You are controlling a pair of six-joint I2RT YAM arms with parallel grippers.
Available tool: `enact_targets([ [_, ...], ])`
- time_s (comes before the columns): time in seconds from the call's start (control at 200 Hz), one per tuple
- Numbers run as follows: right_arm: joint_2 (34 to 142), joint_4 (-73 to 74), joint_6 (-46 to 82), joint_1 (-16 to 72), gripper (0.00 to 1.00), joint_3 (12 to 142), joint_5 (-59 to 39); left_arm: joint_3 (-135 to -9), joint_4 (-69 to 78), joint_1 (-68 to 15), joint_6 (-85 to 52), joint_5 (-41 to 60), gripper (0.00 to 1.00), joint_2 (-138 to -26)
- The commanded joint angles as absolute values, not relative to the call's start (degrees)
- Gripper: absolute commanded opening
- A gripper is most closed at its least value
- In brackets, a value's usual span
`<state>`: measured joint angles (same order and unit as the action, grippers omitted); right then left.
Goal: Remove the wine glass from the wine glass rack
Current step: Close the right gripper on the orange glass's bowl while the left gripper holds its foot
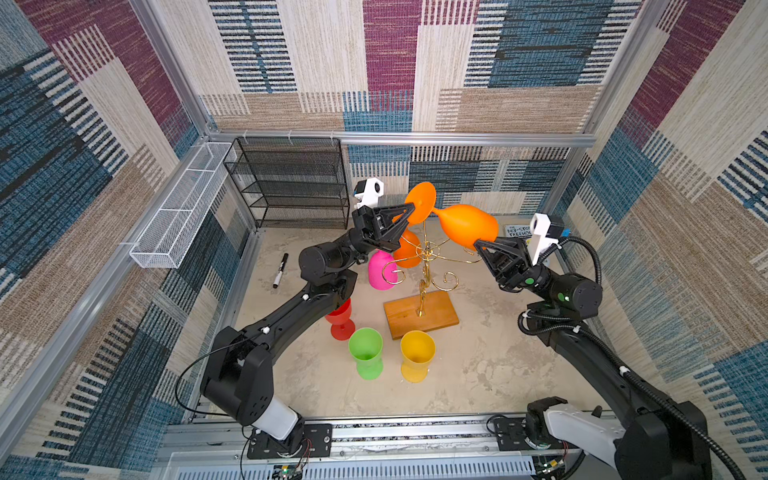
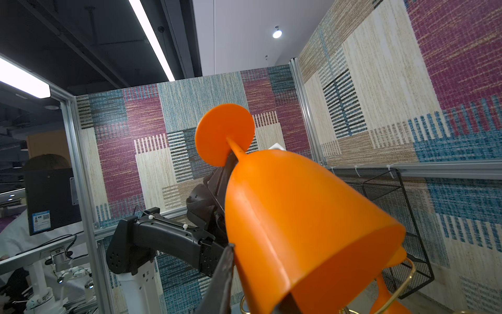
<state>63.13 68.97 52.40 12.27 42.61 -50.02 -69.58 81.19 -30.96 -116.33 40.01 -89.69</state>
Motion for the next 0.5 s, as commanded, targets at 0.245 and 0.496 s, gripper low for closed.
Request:
enact_targets([
  [0.245, 61.00, 69.05, 53.52, 12.39, 0.00, 41.75, -48.49, -69.46, 80.86, -31.29, -114.51, 41.12, 0.26, -90.87],
  [0.496, 53.67, 51.27, 45.72, 12.39, 0.00, 44.48, -42.81, -69.42, 80.86, -31.22, -112.97, 41.30, 0.54, -90.55],
])
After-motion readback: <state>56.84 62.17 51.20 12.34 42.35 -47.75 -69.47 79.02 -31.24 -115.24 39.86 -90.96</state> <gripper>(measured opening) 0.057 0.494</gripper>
